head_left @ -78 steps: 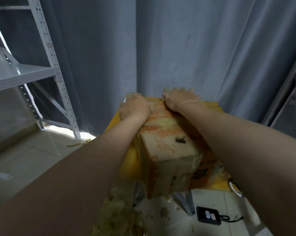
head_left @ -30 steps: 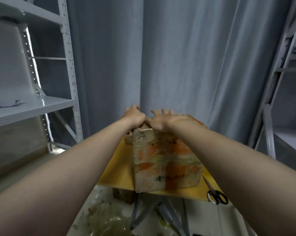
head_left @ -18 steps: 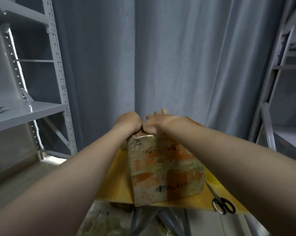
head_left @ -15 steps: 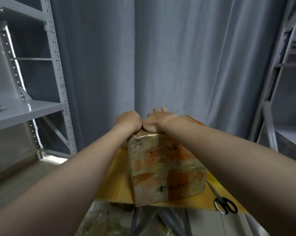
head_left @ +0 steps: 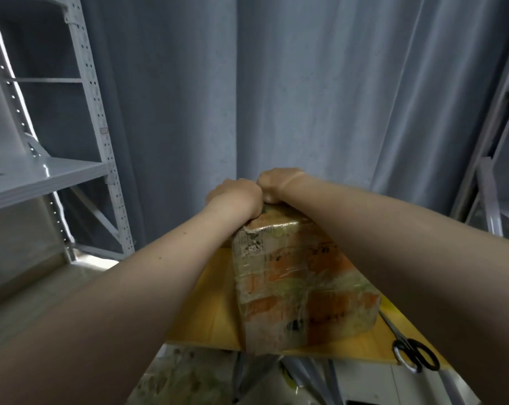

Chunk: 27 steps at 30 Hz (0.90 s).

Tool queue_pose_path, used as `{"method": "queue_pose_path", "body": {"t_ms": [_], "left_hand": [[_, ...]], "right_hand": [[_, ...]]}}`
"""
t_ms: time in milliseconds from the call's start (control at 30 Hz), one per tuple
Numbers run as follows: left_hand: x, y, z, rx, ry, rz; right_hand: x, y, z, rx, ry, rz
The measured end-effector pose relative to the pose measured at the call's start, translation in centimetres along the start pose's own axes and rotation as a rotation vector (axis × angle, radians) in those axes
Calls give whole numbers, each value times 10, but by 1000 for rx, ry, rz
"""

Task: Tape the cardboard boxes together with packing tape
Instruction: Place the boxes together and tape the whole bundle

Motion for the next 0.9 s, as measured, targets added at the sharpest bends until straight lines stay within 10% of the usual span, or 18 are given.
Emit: {"method": "queue_pose_path", "body": {"t_ms": [600,900], "left_hand": [[-9,4,2,-109,41,-35],[-57,16,36,-582,-96,80]], "right_hand": [[-73,-69,3,99,-28,-587],[-150,-81,13,517,-470,-536]]}}
Point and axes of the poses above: each hand's wrist, its own x-axis towards the middle knuckle, its own z-axis out of the back of the hand, y = z × x, the point moved 3 cm from there along x, towards the middle knuckle, and after that the axes turned 14 degrees about z, right-handed, at the moved point
